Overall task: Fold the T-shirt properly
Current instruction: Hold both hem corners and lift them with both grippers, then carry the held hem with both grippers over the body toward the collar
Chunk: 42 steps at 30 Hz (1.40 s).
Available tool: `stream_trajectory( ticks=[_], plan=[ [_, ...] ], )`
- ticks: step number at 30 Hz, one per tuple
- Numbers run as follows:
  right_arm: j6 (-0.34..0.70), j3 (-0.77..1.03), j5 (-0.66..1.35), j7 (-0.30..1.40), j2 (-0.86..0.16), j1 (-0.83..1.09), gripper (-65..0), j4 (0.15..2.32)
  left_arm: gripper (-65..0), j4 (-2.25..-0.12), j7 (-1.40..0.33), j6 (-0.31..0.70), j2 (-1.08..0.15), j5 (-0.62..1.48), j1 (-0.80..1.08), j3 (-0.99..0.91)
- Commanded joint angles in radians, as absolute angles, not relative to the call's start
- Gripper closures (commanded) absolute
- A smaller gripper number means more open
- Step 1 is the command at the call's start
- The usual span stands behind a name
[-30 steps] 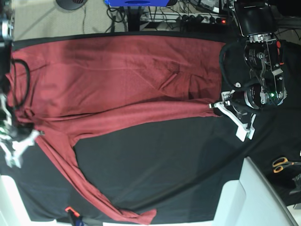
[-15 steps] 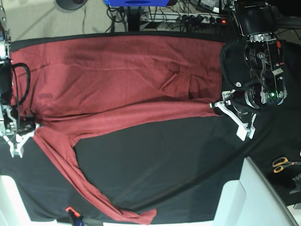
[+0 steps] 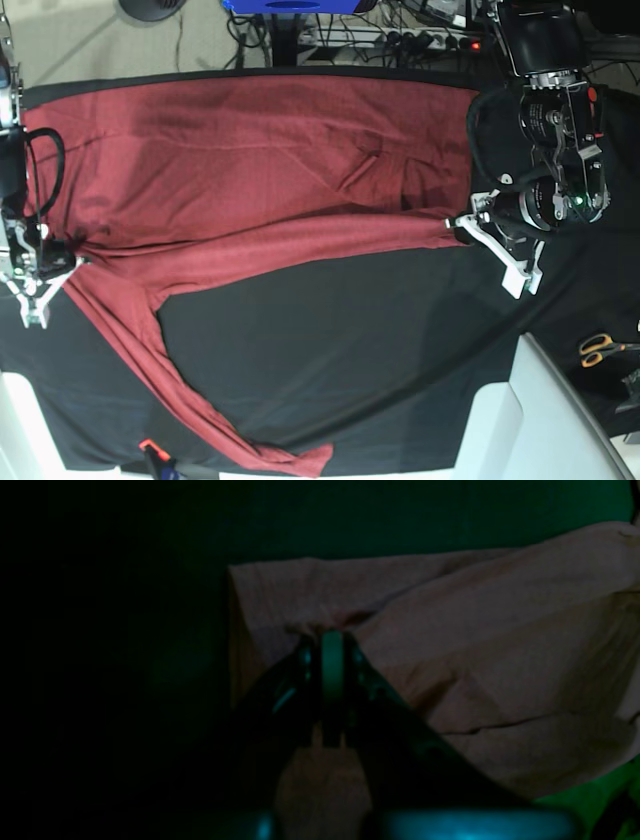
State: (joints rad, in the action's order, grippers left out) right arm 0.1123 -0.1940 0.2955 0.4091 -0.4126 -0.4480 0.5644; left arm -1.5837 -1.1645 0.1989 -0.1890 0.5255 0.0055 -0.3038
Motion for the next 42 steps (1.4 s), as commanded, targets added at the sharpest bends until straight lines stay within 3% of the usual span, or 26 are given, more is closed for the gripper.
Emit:
stream_trajectory(
  ticks=[1, 28, 39, 42],
  plan=[
    [0.108, -0.189, 0.295, 0.39, -0.432, -0.476, 0.0, 0.575, 0.0, -1.598, -1.153, 0.202, -0.2, 0.536, -0.008, -0.306],
    [0.104, -0.183, 0.295, 0.453, -0.443, -0.476, 0.0, 0.737, 0.0, -1.606, -1.153, 0.2, -0.199, 0.536, -0.015, -0.308],
    [0.097, -0.18, 0.297, 0.526, -0.49, -0.34, 0.0, 0.984, 0.0, -1.687, -1.184, 0.2, -0.2, 0.536, -0.008, -0.308],
    [0.082, -0.105, 0.295, 0.541, -0.49, -0.291, 0.0, 1.041, 0.0, -1.696, -1.208, 0.2, -0.199, 0.536, -0.001, -0.306]
  ],
)
